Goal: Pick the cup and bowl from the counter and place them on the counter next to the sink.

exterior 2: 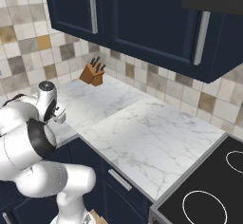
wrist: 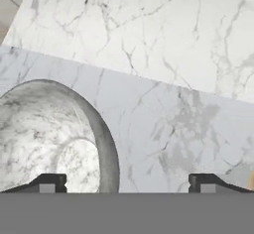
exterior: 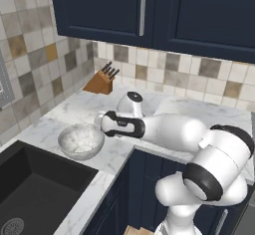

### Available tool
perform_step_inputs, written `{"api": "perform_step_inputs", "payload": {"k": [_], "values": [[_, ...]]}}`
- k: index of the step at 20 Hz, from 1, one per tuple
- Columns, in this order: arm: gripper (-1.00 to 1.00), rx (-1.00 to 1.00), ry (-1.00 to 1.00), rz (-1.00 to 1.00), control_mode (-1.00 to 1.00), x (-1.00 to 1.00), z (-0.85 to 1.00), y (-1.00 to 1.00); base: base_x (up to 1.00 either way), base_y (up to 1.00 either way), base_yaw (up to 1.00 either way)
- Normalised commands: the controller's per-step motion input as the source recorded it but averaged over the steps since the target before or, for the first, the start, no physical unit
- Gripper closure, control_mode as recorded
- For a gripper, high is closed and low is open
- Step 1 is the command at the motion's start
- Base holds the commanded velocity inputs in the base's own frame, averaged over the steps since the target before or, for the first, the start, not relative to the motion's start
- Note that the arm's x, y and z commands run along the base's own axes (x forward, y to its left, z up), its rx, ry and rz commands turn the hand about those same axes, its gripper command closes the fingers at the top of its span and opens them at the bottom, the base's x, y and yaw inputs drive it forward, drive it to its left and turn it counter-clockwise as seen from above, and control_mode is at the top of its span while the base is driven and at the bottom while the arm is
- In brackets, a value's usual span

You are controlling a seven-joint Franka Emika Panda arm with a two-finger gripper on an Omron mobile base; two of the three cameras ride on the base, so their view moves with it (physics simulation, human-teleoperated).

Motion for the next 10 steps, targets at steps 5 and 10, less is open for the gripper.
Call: {"api": "perform_step_inputs", "payload": {"k": [5,10], "values": [[-1.00,0.00,-0.08,0.00,-1.00,-0.60,0.58,-0.29,0.00,0.00,0.00],[-1.00,-0.02,0.02,0.00,-1.00,-0.40,0.71,-0.44,0.00,0.00,0.00]]}}
